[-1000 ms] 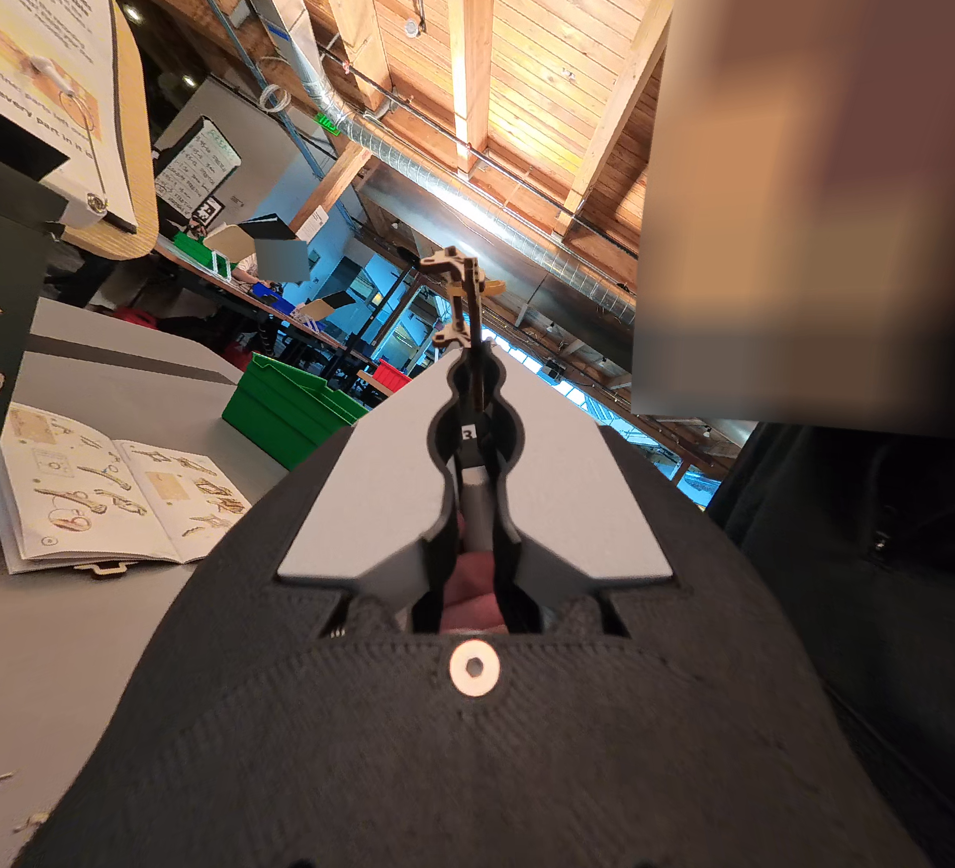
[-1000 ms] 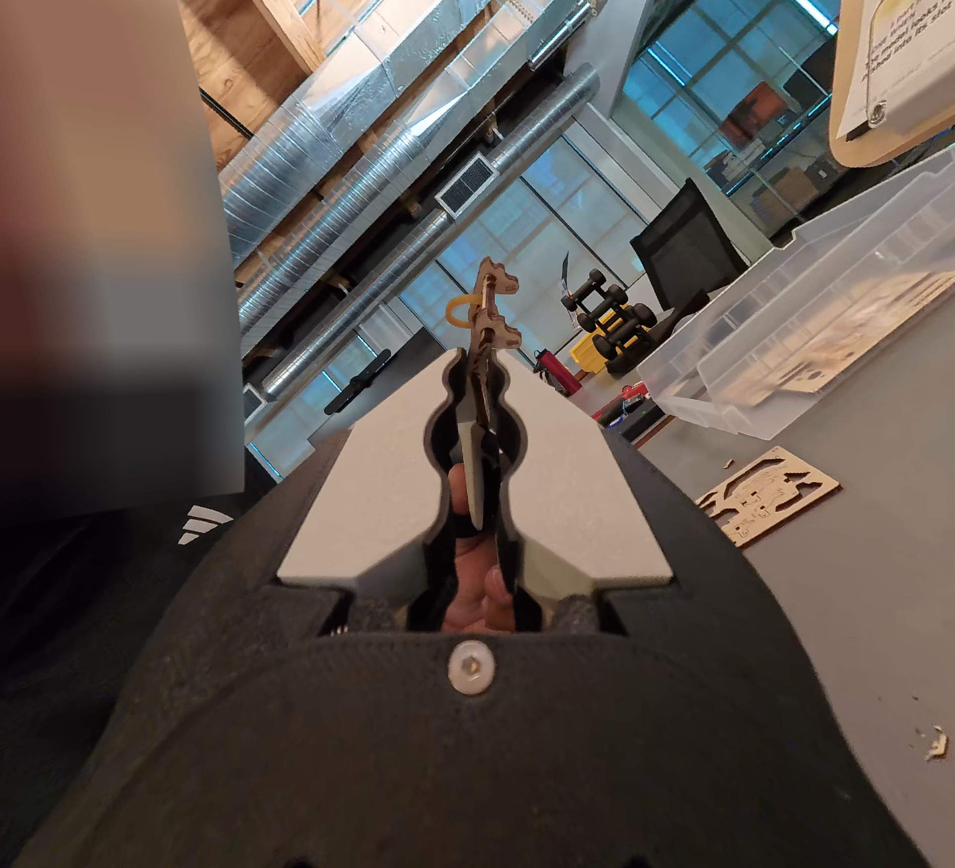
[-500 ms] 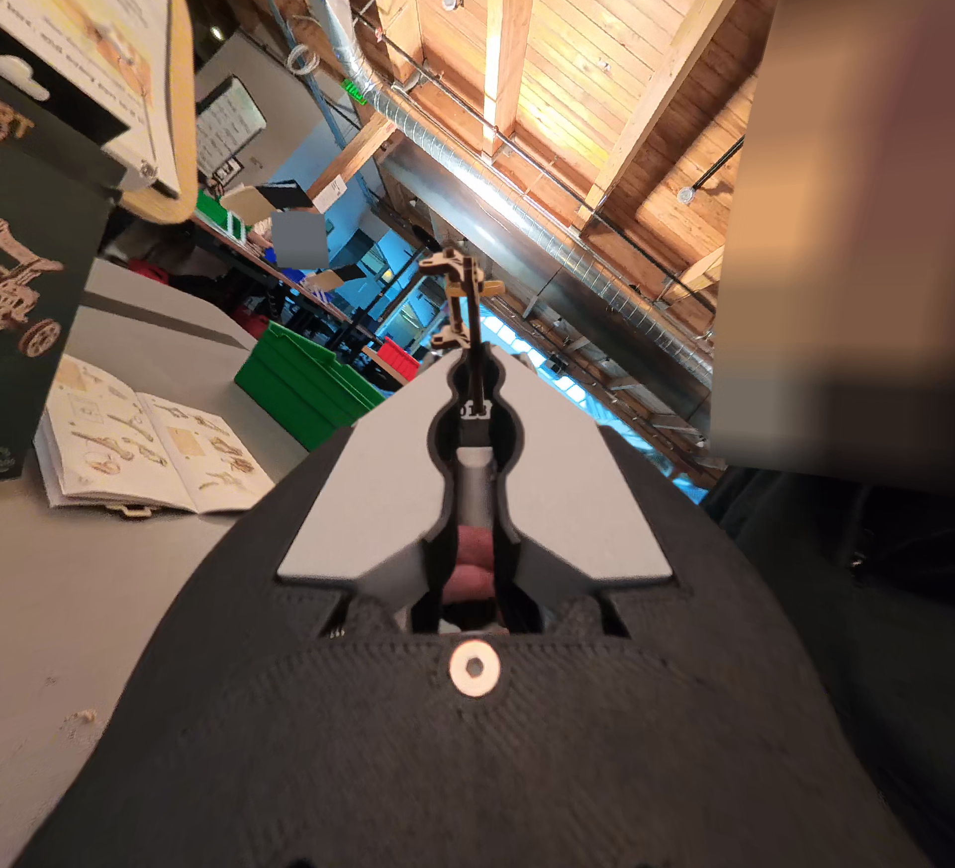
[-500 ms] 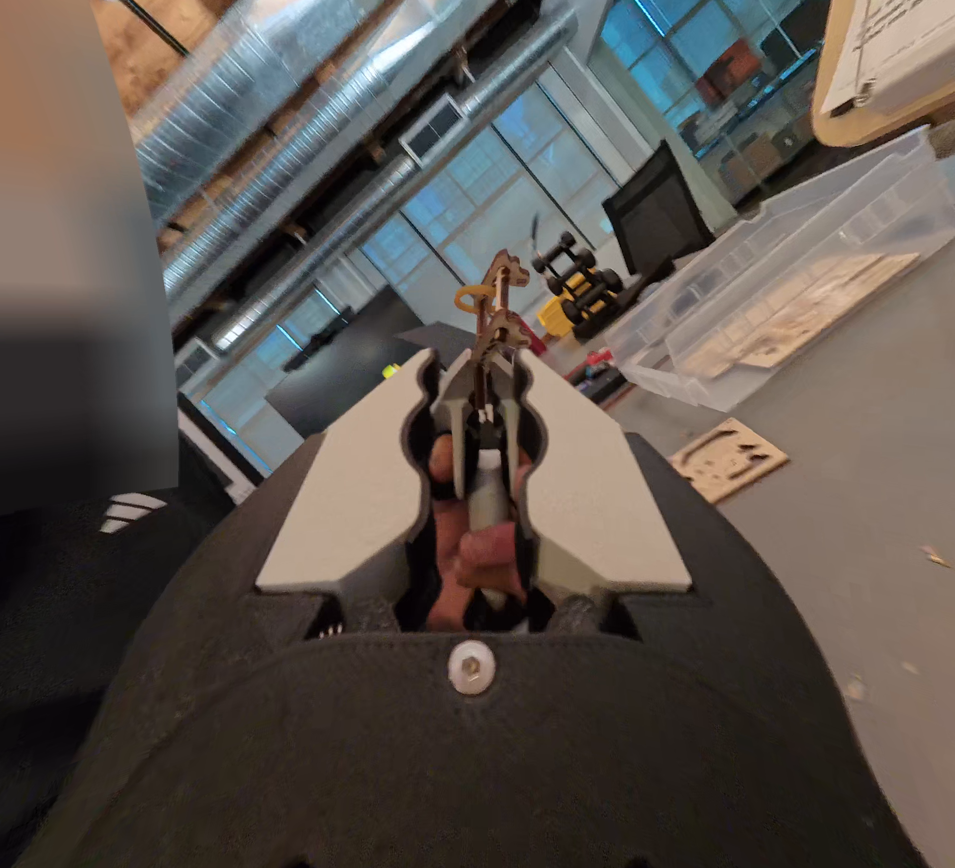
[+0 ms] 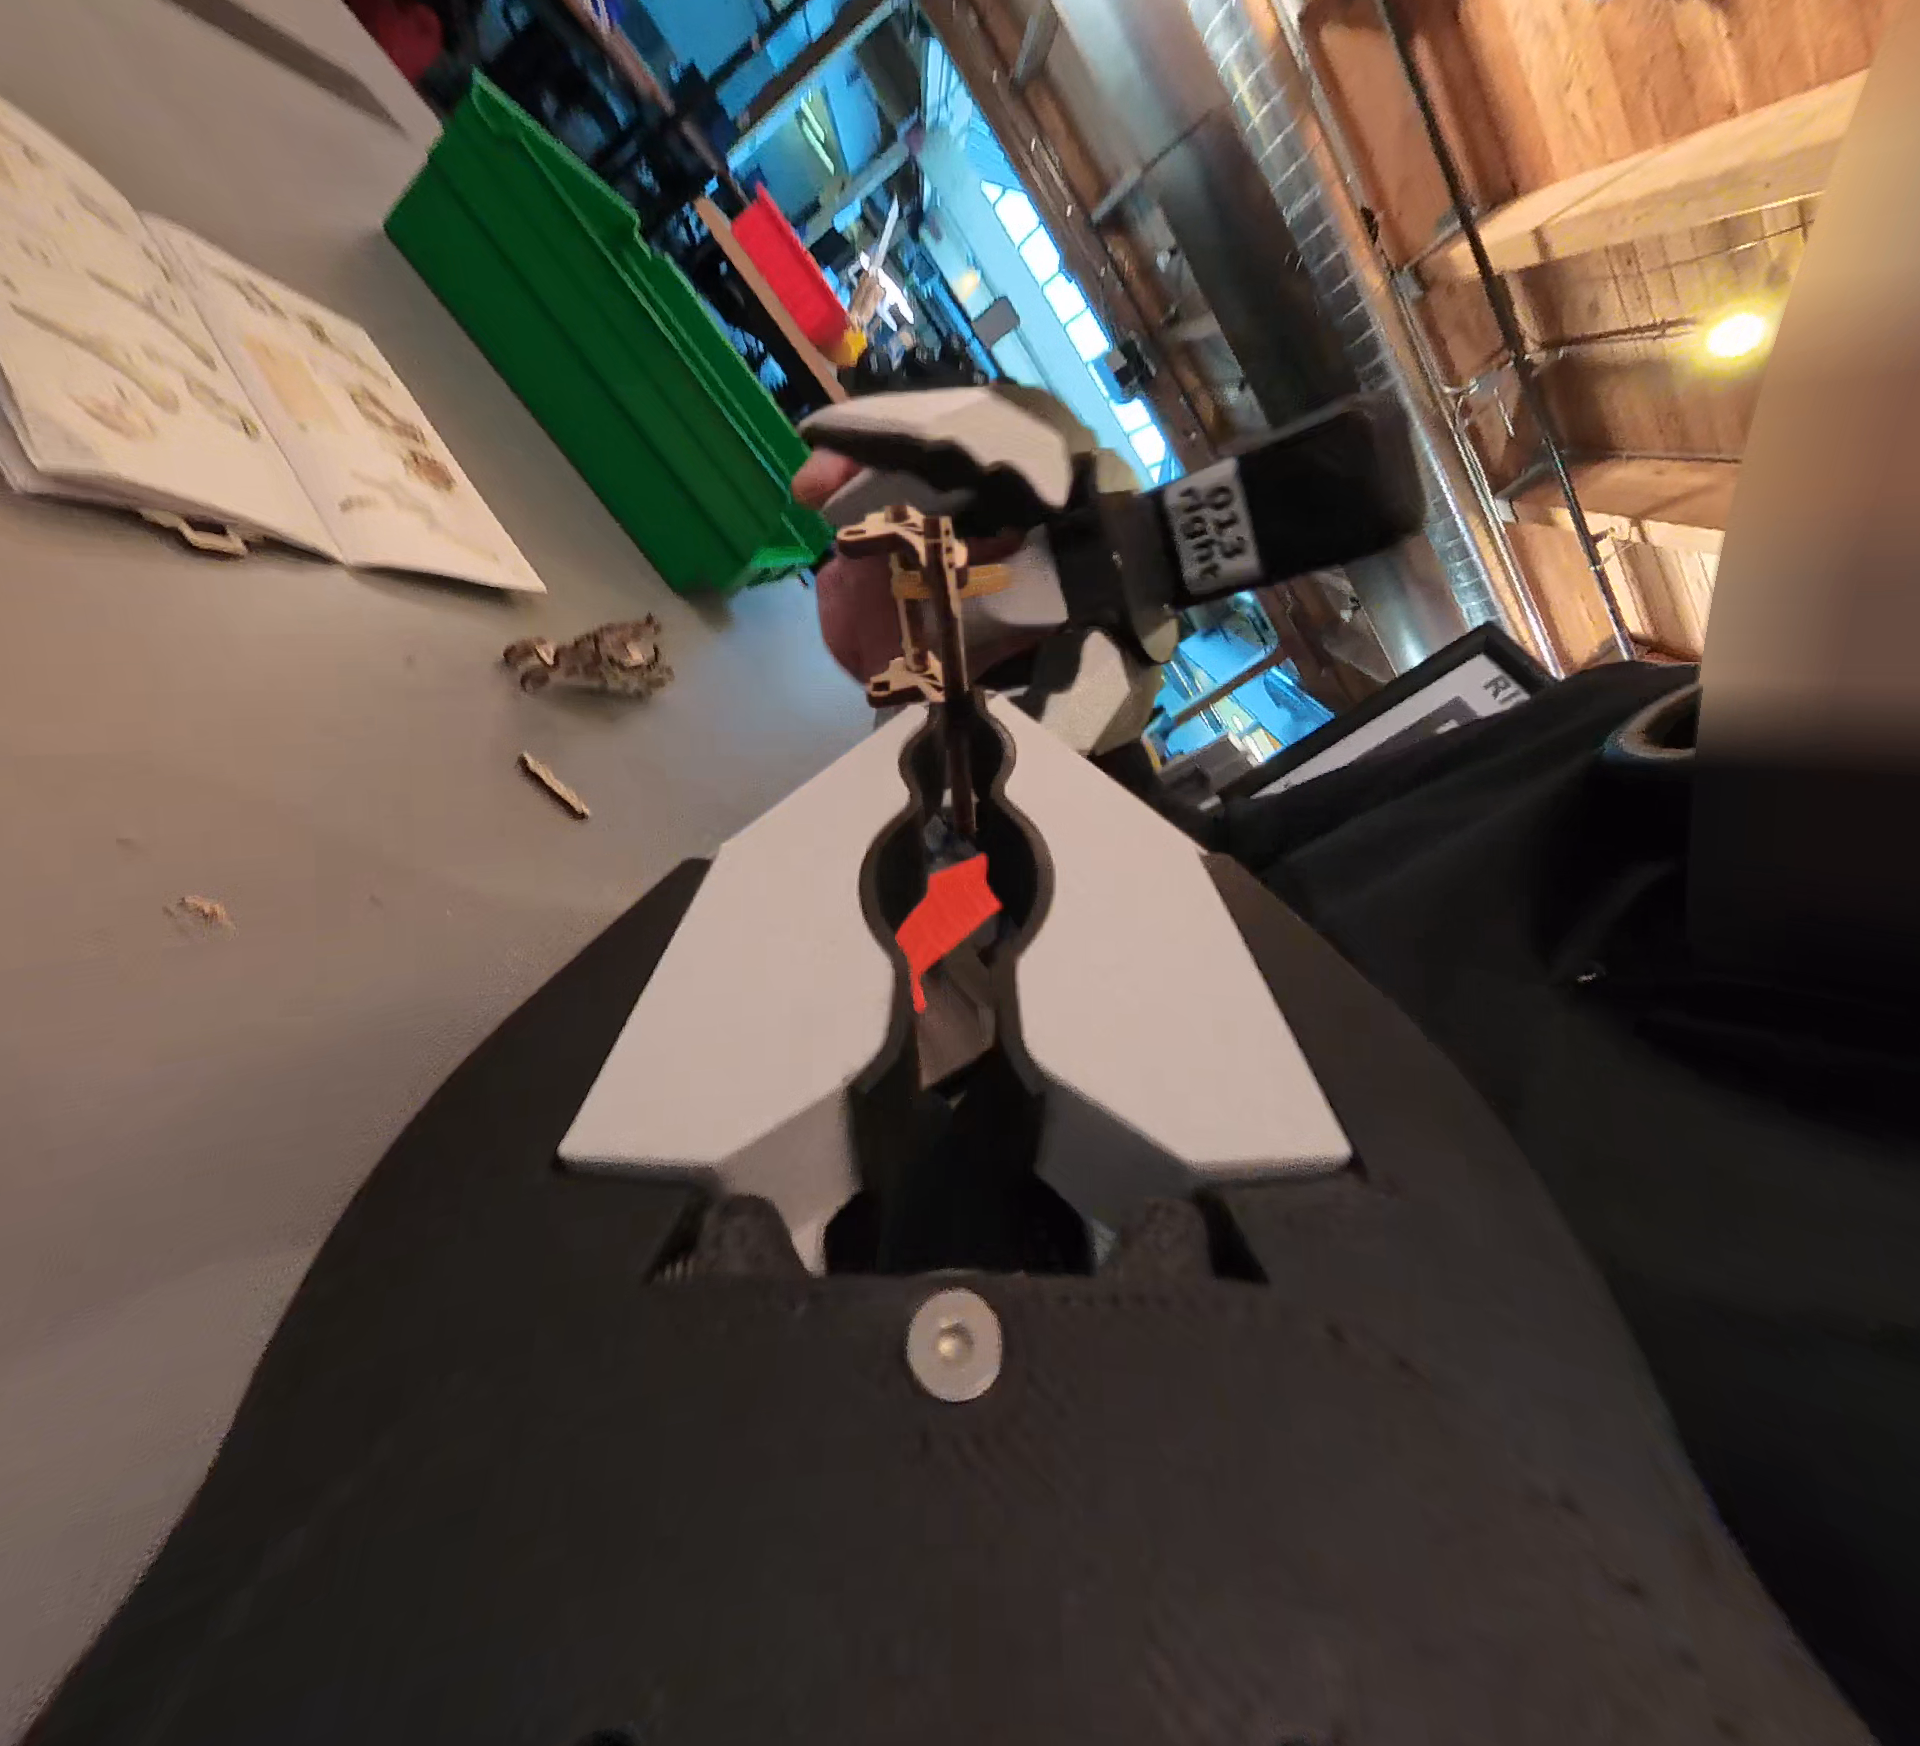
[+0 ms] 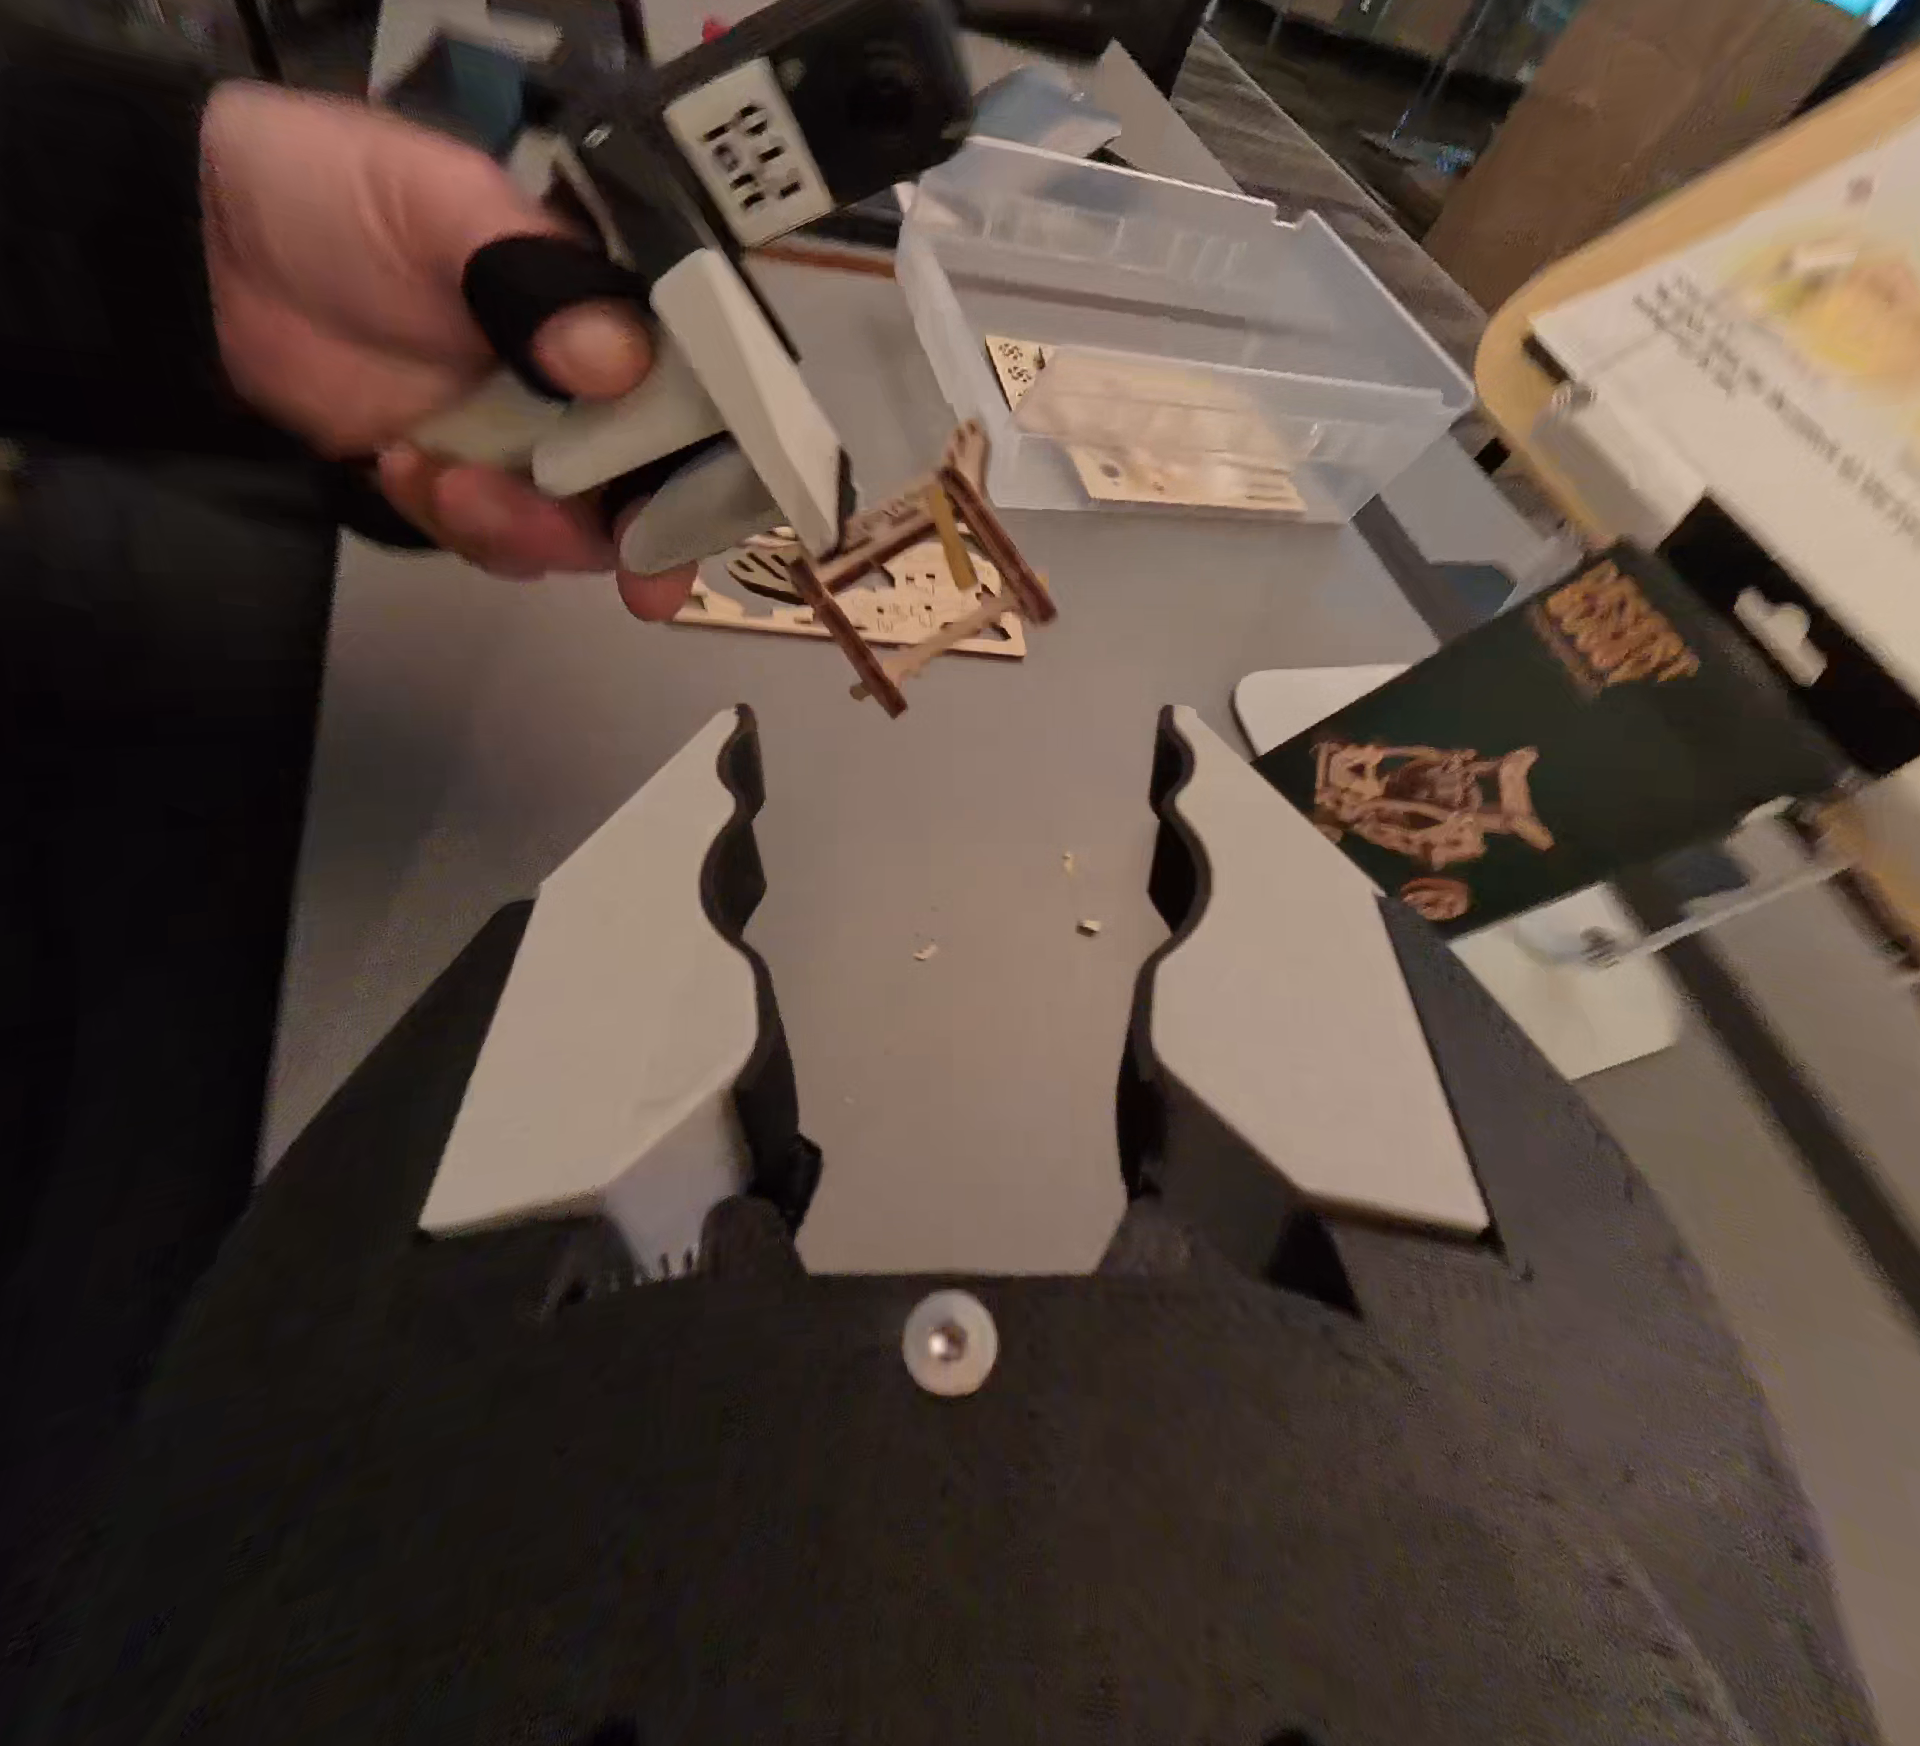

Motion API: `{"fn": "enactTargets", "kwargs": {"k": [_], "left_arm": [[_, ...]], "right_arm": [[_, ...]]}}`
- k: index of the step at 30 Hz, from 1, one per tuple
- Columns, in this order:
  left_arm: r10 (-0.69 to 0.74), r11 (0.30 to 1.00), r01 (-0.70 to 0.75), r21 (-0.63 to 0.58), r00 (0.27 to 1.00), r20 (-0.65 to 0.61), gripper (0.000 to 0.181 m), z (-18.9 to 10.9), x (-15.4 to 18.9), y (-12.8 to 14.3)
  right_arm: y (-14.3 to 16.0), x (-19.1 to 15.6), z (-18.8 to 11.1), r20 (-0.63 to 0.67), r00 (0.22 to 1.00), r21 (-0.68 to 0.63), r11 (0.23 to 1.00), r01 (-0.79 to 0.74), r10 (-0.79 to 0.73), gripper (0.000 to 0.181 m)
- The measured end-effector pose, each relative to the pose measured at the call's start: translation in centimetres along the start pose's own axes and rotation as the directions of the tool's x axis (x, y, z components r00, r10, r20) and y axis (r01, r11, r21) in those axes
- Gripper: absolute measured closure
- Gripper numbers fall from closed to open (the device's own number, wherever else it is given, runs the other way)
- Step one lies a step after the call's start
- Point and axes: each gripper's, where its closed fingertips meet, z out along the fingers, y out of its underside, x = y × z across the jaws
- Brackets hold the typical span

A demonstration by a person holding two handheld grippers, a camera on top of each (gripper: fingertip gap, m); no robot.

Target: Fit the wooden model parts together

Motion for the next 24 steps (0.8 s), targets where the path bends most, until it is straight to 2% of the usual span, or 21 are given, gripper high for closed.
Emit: {"fn": "enactTargets", "kwargs": {"k": [1,5,10,12,16,18,22,24], "left_arm": [[-0.018,1.0,0.018,-0.024,1.0,0.007,0.18,0.2,-0.2,0.5],[-0.063,0.993,0.062,-0.1,0.998,-0.006,0.181,0.9,-0.2,2.2],[-0.076,0.987,0.072,-0.147,0.997,-0.021,0.18,1.8,0.3,3.5],[-0.072,0.988,0.071,-0.134,0.997,-0.006,0.179,2.0,0.0,3.6],[-0.037,0.994,0.038,-0.1,0.999,0.015,0.15,2.5,0.0,3.2],[0.044,0.995,-0.038,-0.095,0.997,0.062,0.14,2.7,-0.2,3.2],[0.136,0.989,-0.131,-0.061,0.988,0.075,0.139,3.6,0.4,3.3],[0.124,0.991,-0.121,-0.062,0.991,0.049,0.142,4.3,0.9,3.8]], "right_arm": [[0.0,-0.5,0.0,-0.006,0.997,-0.02,0.997,0.081,-0.081,0.104],[0.9,-2.1,0.1,0.015,0.955,-0.105,0.949,0.296,-0.297,0.11],[1.7,-2.6,-0.2,0.03,0.947,-0.136,0.937,0.322,-0.321,0.137],[2.1,-2.7,-0.3,0.027,0.95,-0.146,0.939,0.312,-0.311,0.137],[2.9,-2.7,-1.0,-0.005,0.967,-0.166,0.954,0.249,-0.253,0.137],[3.1,-2.2,-1.6,-0.057,0.981,-0.171,0.97,0.173,-0.185,0.137],[2.3,-2.0,-3.2,-0.131,0.988,-0.052,0.995,-0.089,0.082,0.138],[2.1,-1.9,-3.9,-0.169,0.974,-0.015,0.988,-0.154,0.15,0.137]]}}
